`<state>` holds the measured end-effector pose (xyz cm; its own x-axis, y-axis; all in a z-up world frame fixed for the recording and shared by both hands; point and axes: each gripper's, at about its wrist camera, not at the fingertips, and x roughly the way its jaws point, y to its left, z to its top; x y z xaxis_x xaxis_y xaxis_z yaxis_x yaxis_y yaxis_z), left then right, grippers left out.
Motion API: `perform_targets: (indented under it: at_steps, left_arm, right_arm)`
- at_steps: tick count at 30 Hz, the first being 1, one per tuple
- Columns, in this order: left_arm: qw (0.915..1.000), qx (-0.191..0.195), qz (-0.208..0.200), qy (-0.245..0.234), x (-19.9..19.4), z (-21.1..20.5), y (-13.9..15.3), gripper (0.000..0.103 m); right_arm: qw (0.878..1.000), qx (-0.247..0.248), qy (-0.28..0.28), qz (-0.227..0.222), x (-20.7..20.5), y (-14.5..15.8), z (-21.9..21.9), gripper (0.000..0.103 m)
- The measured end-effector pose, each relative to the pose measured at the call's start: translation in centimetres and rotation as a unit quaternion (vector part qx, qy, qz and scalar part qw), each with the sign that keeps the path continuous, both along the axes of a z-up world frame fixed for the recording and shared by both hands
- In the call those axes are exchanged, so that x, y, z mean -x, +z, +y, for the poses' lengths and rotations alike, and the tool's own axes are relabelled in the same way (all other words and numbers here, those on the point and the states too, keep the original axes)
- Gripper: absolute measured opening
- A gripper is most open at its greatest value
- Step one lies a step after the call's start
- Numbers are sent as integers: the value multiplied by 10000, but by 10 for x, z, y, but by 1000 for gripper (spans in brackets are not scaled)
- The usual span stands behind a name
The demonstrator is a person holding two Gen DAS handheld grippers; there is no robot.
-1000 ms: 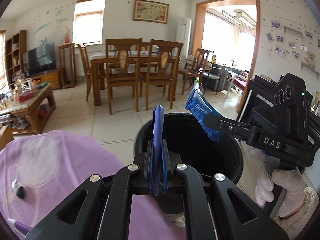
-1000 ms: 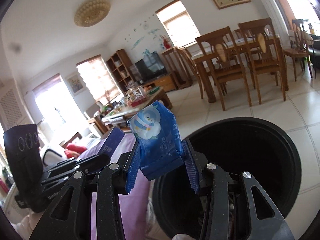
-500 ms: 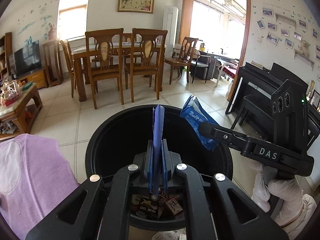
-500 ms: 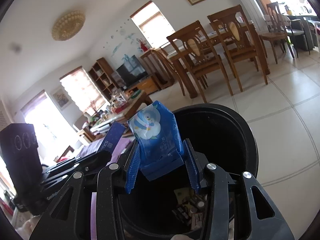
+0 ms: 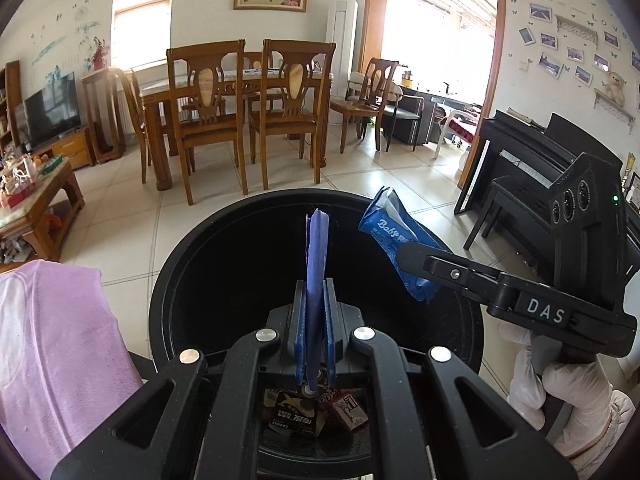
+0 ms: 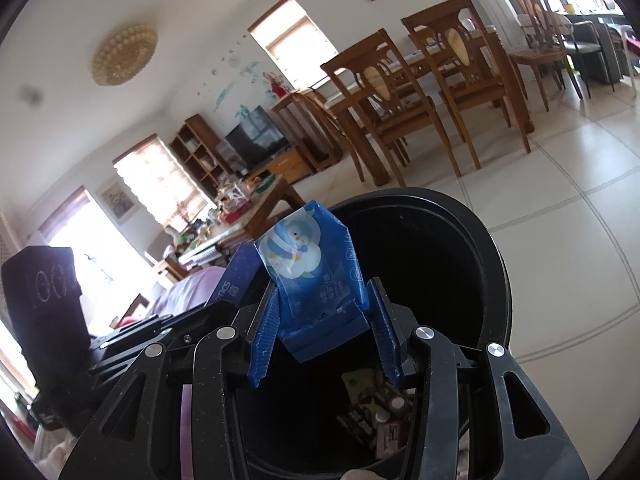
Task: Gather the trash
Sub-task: 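Open both grippers to drop the strip and wipes pack into the bin, then move both tools back to the table toward the tube and bottle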
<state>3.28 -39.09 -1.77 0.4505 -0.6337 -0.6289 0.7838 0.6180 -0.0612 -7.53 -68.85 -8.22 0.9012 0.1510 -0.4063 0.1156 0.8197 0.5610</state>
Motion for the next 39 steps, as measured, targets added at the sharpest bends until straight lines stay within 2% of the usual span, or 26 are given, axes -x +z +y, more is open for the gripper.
perform_targets:
  at_steps: [10, 13, 14, 16, 17, 18, 22, 24, 28, 30, 39]
  left_arm:
    - [9999, -89, 65, -24, 1, -1, 0, 11]
    - [9999, -119, 58, 20, 2, 0, 2, 13]
    - [9999, -120, 47, 43, 3, 2, 2, 18]
    - [9999, -88, -33, 114, 4, 5, 6, 41]
    - [9998, -57, -101, 159, 5, 9, 7, 60]
    - [9995, -12, -218, 210, 8, 12, 11, 71]
    - [9992, 4, -335, 231, 11, 20, 17, 74]
    - [9989, 25, -369, 273, 13, 25, 20, 82]
    - [9984, 60, -433, 362, 15, 37, 25, 84]
    - [9980, 96, -453, 434, 16, 47, 28, 89]
    - [9947, 54, -574, 846, 17, 108, 34, 90]
  right_arm:
    - [9999, -115, -22, 58, -5, -3, 2, 48]
    - [9999, -106, -60, 69, -4, -1, 5, 61]
    - [9999, -112, -68, 52, -4, 1, 5, 62]
    - [9999, -71, -78, 42, -3, 3, 7, 62]
    - [9999, -59, -87, 29, -3, 4, 8, 62]
    - [9999, -55, -93, 18, -3, 6, 9, 62]
    - [9999, -43, -128, -22, -1, 9, 13, 62]
    - [9999, -41, -149, -39, -1, 11, 16, 67]
    - [9999, 23, -138, -53, 0, 16, 27, 68]
    - [9999, 63, -104, -57, -2, 19, 34, 68]
    - [9990, 321, 307, -81, -23, 35, 86, 72]
